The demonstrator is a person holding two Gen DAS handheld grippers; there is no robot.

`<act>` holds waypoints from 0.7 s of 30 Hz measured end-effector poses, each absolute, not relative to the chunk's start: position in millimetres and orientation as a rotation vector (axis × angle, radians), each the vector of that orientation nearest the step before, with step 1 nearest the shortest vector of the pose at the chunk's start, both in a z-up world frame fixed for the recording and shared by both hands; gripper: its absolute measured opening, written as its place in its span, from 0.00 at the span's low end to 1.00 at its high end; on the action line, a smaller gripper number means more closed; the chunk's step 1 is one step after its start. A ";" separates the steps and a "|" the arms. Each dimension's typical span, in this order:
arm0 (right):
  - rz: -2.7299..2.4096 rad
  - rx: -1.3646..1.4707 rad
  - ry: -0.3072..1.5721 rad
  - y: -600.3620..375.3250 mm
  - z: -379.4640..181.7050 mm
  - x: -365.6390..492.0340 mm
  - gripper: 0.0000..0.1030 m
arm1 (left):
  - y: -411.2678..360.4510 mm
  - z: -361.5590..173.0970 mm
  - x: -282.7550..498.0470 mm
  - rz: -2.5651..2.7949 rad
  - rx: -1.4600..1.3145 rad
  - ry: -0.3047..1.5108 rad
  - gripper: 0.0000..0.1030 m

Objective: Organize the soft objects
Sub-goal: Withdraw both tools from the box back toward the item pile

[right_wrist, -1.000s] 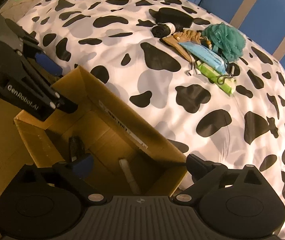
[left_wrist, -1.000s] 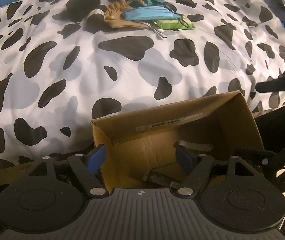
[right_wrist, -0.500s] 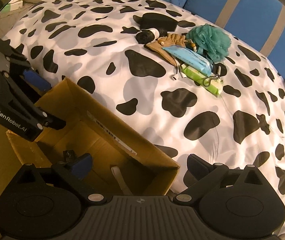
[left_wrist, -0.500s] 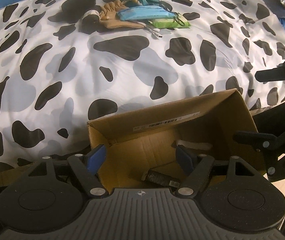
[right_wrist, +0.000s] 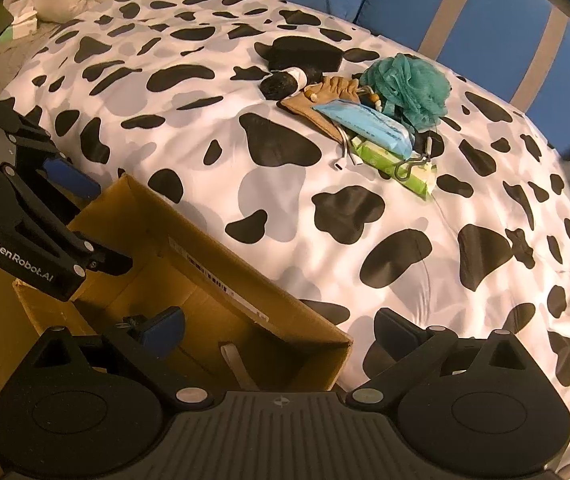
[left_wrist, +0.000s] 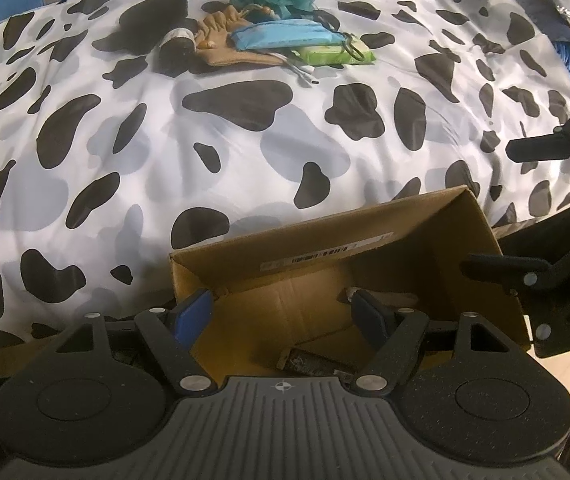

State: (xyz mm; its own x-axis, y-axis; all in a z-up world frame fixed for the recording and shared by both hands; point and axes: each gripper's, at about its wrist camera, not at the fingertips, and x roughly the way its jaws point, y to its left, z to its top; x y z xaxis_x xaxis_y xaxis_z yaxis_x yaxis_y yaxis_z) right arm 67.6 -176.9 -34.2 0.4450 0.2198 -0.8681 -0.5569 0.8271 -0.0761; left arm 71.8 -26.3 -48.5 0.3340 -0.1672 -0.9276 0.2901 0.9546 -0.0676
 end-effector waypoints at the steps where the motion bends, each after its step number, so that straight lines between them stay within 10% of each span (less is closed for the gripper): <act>1: 0.493 -0.371 0.999 -177.8 -33.4 68.4 0.97 | -26.5 -48.4 71.7 -0.300 0.117 1.194 0.74; 21: 0.388 -0.253 0.926 -196.9 -17.2 81.9 0.97 | -29.7 -45.5 73.3 -0.307 0.115 1.187 0.74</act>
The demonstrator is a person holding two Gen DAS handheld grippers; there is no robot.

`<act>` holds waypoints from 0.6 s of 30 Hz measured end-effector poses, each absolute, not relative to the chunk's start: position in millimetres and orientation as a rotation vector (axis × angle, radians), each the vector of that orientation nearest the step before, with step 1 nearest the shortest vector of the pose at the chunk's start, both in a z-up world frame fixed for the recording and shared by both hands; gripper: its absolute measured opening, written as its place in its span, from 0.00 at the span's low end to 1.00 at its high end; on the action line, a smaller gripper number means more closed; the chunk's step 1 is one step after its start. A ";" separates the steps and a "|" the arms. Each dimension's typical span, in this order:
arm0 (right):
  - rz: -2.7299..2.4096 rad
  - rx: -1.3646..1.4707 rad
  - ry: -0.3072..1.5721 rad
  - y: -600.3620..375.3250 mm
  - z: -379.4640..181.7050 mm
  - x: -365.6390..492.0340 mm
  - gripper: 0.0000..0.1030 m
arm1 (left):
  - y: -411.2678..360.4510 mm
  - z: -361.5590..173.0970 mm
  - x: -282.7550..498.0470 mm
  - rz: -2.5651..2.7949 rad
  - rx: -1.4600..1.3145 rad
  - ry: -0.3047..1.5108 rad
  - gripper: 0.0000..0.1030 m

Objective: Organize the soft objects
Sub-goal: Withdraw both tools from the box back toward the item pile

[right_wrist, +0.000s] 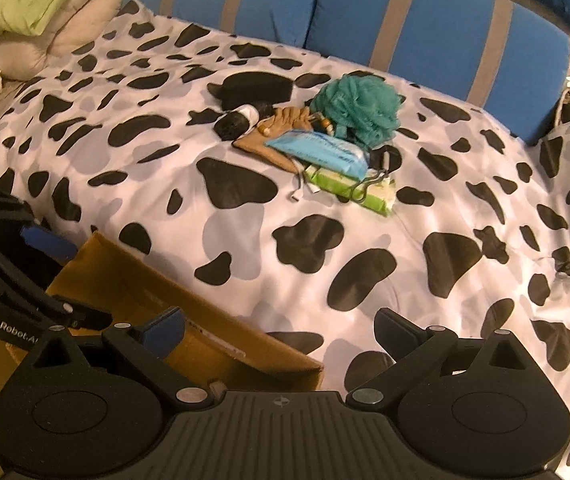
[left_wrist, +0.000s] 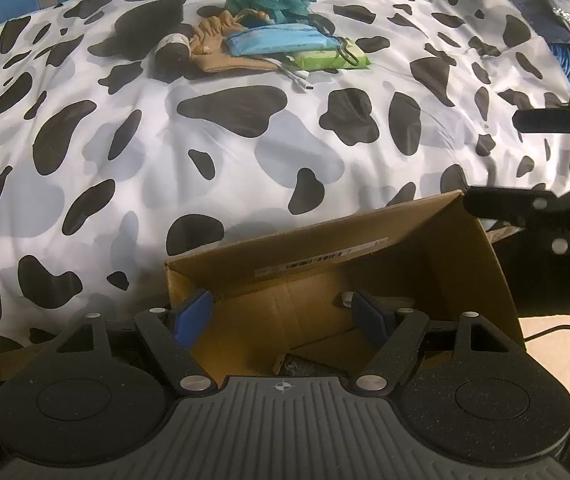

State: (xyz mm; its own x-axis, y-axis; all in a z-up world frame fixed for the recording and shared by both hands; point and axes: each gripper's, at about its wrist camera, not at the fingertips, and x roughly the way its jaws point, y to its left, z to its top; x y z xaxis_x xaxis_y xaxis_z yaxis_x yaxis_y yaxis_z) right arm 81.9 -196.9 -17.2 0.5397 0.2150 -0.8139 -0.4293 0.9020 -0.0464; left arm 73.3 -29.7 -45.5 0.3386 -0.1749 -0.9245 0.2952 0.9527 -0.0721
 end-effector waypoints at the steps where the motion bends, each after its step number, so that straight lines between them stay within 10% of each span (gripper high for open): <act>1: 0.381 -0.250 0.920 -197.8 -16.5 82.3 0.97 | -29.5 -45.4 73.3 -0.307 0.113 1.186 0.74; 18: 0.363 -0.266 0.858 -198.5 -9.8 85.2 0.97 | -28.0 -41.7 76.8 -0.305 0.087 1.178 0.74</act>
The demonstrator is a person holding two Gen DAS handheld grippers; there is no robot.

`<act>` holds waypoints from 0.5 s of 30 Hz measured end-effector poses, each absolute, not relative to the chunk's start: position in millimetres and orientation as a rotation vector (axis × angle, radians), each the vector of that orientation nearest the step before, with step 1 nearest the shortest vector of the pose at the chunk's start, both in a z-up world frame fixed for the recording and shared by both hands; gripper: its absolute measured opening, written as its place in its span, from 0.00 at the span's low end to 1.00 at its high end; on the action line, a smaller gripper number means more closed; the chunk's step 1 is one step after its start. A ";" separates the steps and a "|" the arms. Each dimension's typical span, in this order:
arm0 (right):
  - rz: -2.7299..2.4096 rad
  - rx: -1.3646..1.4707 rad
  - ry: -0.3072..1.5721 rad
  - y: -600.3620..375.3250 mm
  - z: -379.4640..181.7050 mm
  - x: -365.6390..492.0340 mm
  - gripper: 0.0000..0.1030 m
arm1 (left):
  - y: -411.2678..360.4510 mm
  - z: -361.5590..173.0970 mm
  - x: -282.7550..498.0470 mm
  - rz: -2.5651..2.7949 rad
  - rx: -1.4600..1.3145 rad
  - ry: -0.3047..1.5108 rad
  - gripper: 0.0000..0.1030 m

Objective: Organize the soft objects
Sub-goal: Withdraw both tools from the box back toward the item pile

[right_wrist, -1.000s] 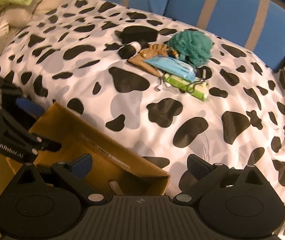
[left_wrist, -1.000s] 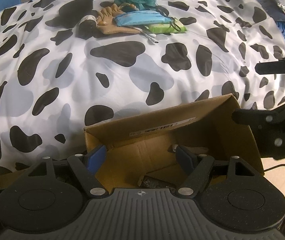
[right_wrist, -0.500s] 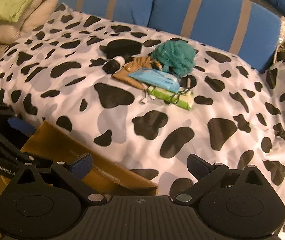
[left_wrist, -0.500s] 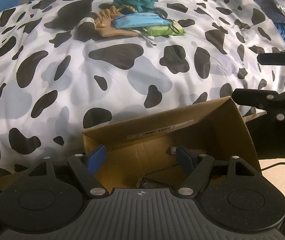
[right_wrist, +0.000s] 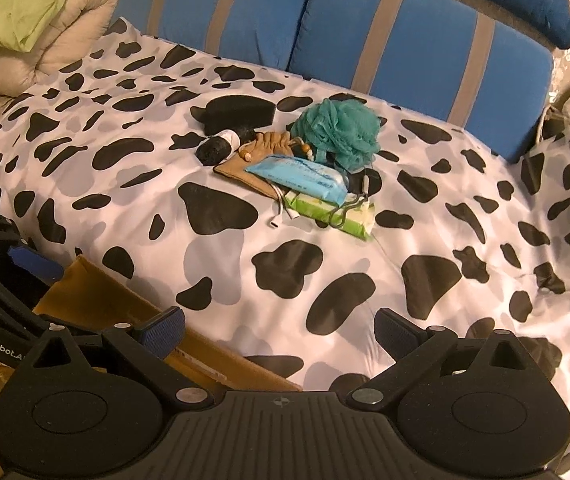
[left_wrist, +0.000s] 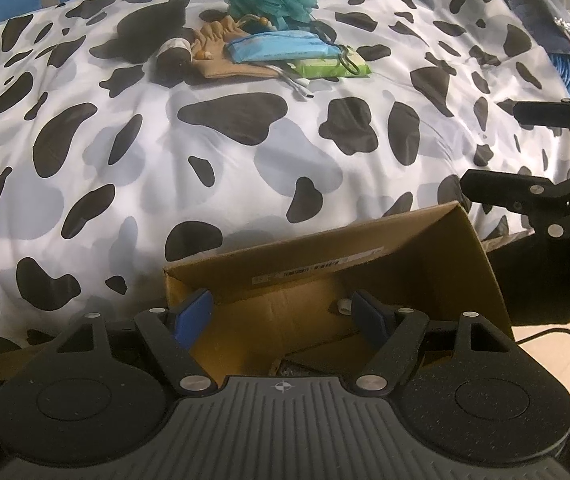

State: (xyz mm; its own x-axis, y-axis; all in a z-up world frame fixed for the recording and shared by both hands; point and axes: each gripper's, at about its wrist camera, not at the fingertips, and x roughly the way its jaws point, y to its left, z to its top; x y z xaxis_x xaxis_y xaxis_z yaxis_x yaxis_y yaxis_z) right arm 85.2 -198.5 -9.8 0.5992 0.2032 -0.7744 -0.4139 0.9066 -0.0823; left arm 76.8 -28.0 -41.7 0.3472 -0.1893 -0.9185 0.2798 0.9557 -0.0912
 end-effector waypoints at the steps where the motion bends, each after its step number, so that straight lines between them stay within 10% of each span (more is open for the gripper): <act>1: 0.363 -0.267 0.854 -197.9 -9.6 85.4 0.97 | -27.0 -40.9 77.6 -0.303 0.081 1.174 0.74; 15: 0.348 -0.322 0.773 -196.8 -5.0 103.9 0.97 | -8.2 -25.7 100.1 -0.266 0.032 1.085 0.74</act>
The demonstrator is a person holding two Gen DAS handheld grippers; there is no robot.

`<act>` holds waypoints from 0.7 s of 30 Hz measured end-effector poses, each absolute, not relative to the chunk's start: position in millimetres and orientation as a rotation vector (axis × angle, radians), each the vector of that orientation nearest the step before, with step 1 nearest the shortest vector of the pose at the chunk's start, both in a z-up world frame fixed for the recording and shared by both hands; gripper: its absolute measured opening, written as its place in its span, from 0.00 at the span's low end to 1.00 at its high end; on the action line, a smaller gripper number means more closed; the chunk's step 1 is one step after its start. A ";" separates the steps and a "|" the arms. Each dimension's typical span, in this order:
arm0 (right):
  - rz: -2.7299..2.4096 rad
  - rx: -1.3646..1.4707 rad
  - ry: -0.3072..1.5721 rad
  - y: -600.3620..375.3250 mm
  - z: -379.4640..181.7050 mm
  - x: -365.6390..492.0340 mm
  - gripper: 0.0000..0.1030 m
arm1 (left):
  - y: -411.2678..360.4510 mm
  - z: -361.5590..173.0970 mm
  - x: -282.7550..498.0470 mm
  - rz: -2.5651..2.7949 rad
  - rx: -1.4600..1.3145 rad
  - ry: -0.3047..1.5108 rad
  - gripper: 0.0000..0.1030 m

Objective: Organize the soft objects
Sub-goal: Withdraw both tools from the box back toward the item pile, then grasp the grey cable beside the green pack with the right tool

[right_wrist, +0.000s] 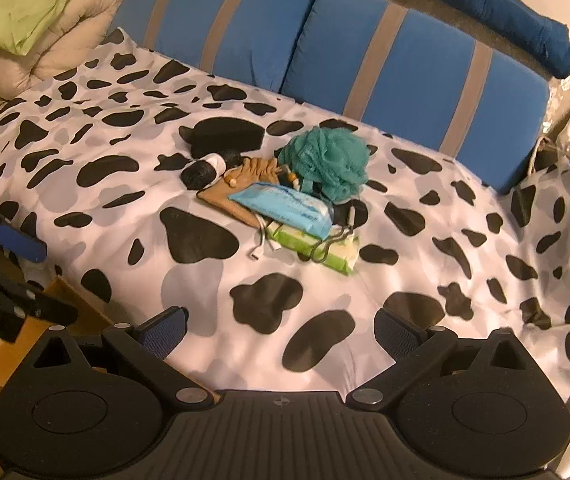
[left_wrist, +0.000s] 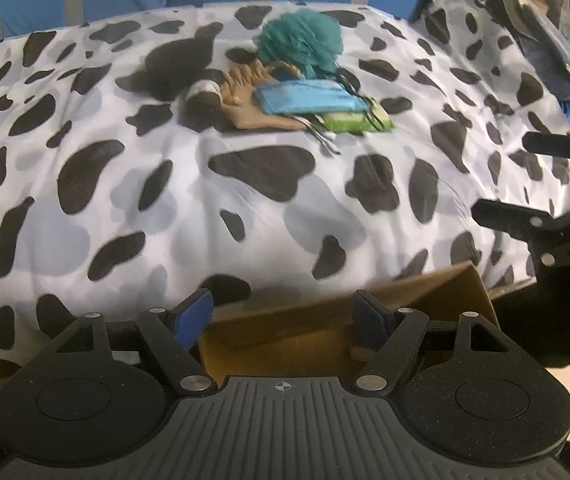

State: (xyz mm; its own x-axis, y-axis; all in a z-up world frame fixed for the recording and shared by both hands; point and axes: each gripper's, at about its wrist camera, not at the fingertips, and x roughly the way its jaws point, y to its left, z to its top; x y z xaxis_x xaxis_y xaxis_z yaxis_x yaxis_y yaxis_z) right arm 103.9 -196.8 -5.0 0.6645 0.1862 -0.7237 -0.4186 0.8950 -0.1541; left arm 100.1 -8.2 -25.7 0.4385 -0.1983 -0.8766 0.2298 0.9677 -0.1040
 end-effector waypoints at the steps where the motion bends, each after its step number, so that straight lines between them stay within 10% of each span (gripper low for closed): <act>1: 0.351 -0.328 0.766 -196.3 -5.2 104.9 0.97 | -7.4 -25.9 102.5 -0.262 0.030 1.083 0.74; 21: 0.371 -0.381 0.737 -193.5 -20.5 153.7 0.97 | 8.6 -32.8 164.0 -0.237 0.013 1.039 0.74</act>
State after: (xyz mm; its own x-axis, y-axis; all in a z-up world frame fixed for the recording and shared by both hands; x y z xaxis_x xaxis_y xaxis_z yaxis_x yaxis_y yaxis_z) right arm 153.7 -193.5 -20.5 0.6826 0.1908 -0.7054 -0.4528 0.8681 -0.2034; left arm 164.0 8.6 -32.8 0.4842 -0.1880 -0.8545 0.2007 0.9745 -0.1007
